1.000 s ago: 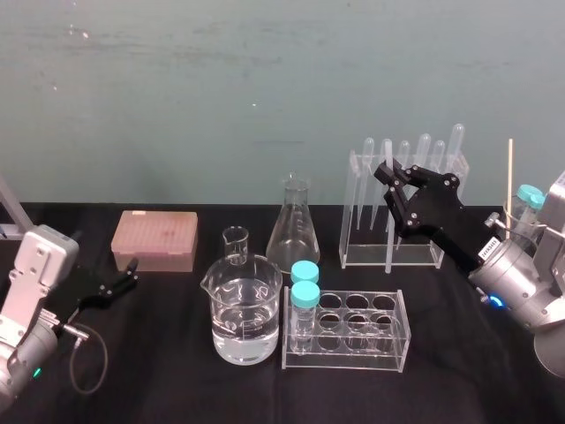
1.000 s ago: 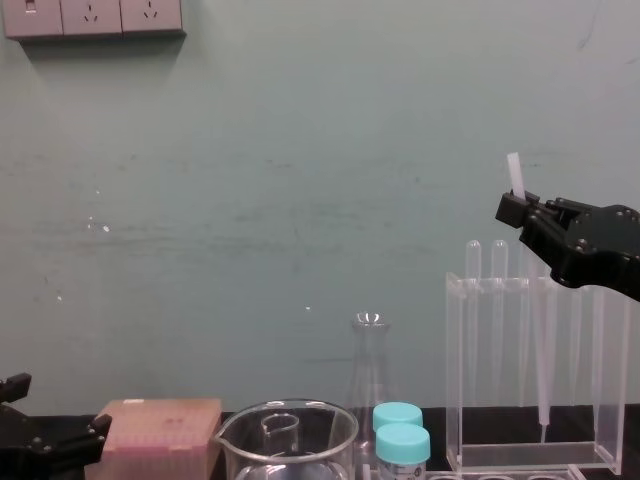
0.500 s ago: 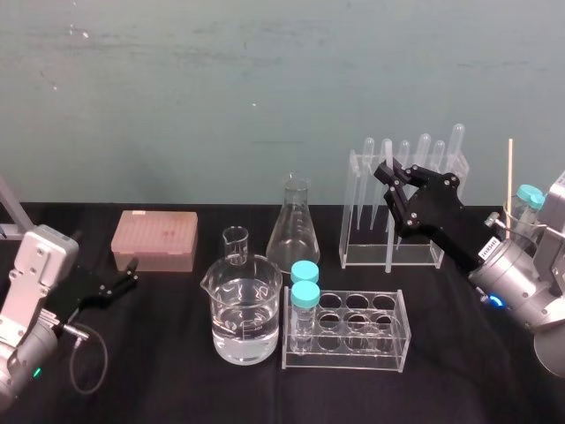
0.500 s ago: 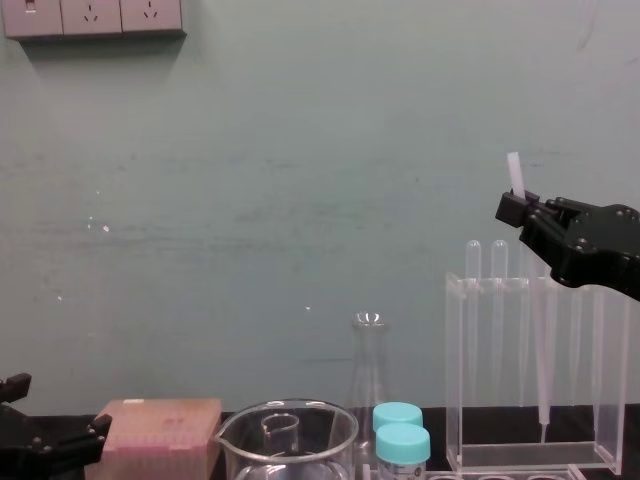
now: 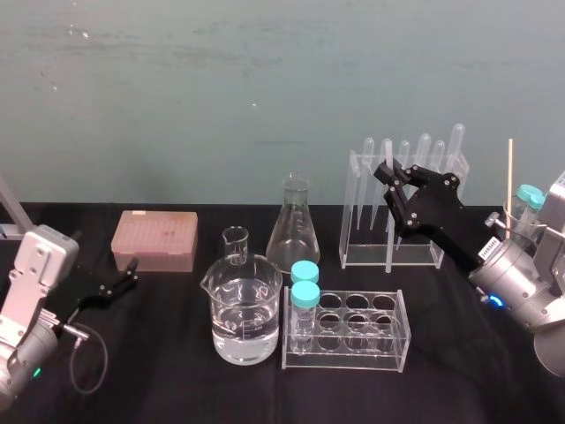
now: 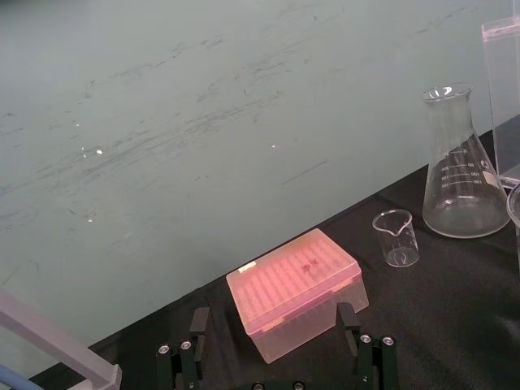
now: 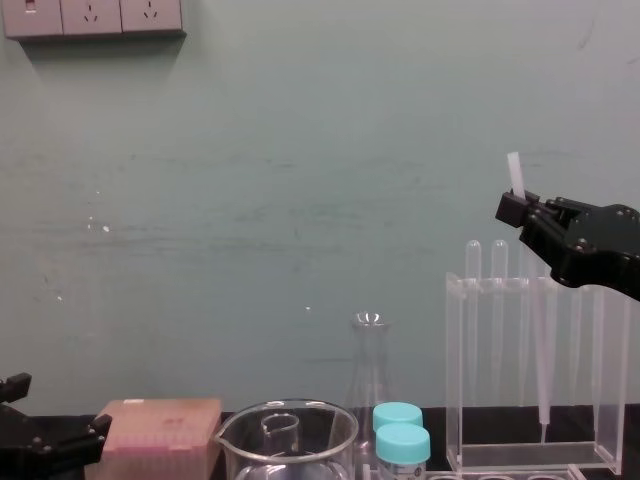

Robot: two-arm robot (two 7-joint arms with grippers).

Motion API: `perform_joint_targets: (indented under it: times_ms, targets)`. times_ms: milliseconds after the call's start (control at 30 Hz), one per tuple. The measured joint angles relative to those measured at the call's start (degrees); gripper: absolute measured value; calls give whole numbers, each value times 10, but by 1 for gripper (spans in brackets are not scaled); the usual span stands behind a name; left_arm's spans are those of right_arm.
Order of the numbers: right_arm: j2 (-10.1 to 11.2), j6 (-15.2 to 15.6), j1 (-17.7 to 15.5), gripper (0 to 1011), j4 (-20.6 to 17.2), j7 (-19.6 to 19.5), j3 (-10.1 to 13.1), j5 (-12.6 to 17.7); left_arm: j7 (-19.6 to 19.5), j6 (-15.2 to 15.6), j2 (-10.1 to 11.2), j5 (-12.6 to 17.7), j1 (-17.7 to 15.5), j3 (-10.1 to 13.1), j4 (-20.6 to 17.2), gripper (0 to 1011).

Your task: Pick up the stirring rod with one hand, then place it down.

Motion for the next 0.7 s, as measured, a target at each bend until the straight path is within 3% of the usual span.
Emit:
perform_joint_targets:
  times_ms: [700]
  targets:
    - [0,0,0,69,0,0,0,0,0,0,0,0,0,0,0,1000]
